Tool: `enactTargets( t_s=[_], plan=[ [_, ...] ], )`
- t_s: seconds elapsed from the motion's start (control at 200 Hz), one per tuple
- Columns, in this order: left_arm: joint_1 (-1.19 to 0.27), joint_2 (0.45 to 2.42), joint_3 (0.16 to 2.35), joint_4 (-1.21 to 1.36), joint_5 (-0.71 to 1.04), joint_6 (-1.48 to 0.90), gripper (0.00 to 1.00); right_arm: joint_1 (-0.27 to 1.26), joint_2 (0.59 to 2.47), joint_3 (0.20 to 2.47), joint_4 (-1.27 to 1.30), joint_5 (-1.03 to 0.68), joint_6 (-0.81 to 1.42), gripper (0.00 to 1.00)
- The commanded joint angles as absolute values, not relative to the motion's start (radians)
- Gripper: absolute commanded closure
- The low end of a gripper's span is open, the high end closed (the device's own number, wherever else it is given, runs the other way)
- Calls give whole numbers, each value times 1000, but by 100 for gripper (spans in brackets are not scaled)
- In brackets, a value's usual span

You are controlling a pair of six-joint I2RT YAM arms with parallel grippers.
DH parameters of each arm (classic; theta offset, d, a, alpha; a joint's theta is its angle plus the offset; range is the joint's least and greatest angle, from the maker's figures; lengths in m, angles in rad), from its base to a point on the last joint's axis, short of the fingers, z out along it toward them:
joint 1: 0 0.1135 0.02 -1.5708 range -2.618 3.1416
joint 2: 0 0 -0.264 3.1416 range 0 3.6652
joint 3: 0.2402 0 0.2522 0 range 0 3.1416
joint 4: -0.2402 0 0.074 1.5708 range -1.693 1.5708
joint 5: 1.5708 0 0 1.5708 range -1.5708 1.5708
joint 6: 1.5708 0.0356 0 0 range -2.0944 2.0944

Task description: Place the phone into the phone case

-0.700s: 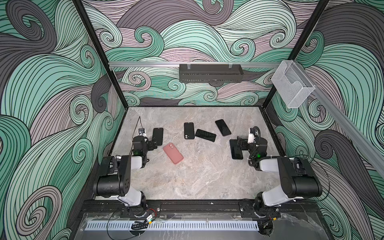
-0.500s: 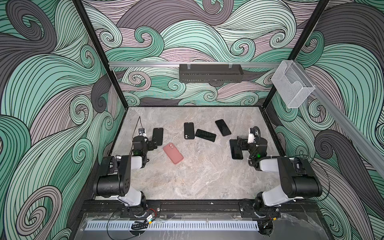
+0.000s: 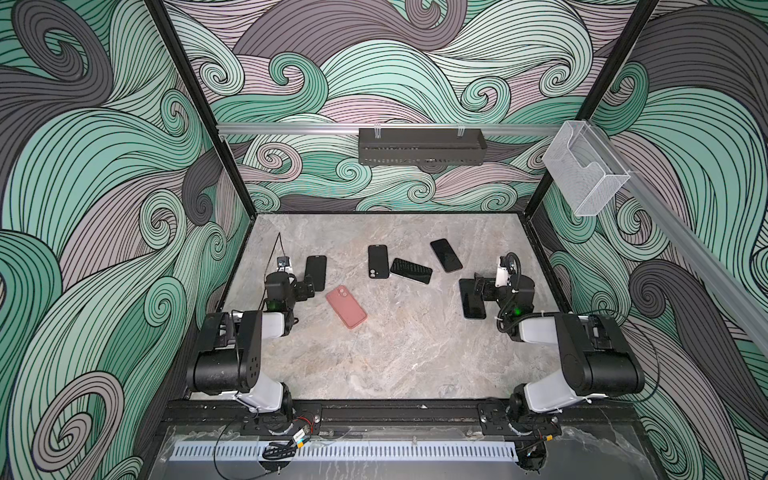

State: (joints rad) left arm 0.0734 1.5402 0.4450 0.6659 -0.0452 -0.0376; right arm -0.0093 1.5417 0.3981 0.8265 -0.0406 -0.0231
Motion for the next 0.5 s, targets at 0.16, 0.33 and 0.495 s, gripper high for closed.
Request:
enactTargets(
  t_s=[0.16, 0.33, 0.495],
  plan=[
    [70, 1527, 479, 654, -55, -46, 1, -5, 1538, 413, 830, -30, -28, 1],
    [71, 1526, 477, 656, -55, -46, 1, -5, 1537, 409, 833, -31, -28, 1],
    [70, 1522, 473, 662, -54, -44, 1, -5, 1533, 406, 838, -29, -28, 1]
  ],
)
